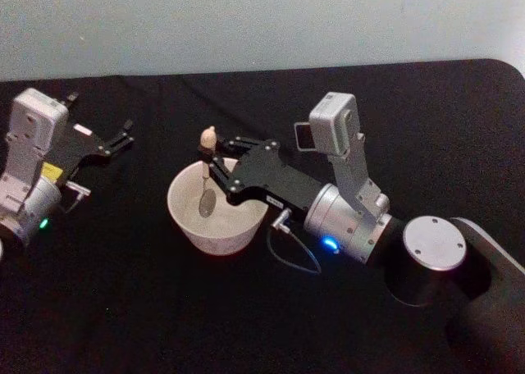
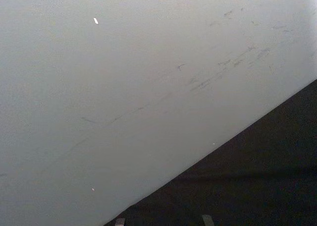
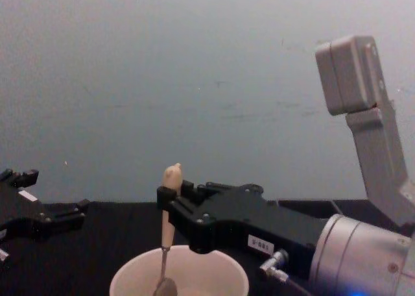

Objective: Pick up the stirring spoon with one hand, stir inside the cup, then place it back in its original position.

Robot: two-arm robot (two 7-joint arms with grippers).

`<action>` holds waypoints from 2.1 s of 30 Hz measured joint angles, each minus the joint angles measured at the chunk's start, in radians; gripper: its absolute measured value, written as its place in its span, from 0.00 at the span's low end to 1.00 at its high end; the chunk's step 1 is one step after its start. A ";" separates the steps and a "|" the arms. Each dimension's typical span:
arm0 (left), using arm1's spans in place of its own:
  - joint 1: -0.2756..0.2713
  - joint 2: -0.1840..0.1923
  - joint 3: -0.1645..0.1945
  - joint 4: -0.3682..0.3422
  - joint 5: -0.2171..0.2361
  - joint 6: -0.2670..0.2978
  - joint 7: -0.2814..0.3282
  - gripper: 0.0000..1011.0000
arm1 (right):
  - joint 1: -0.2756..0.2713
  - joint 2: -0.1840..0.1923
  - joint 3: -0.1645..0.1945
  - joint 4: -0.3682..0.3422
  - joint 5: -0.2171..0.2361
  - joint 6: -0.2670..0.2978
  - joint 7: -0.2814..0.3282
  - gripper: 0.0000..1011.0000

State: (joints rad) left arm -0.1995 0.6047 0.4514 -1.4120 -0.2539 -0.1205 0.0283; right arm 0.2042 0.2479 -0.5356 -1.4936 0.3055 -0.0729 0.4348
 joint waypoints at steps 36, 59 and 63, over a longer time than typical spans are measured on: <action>0.000 0.000 0.000 0.000 0.000 0.000 0.000 0.99 | -0.023 0.022 0.068 -0.057 0.035 0.007 0.006 0.19; 0.000 0.000 0.000 0.000 0.000 0.000 0.000 0.99 | -0.067 0.107 0.194 -0.287 0.165 0.047 -0.059 0.19; 0.000 0.000 0.000 0.000 0.000 0.000 0.000 0.99 | -0.086 0.129 0.214 -0.310 0.161 0.051 -0.079 0.19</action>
State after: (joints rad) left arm -0.1996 0.6047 0.4514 -1.4120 -0.2539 -0.1205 0.0283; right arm 0.1181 0.3767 -0.3221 -1.8037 0.4669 -0.0215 0.3557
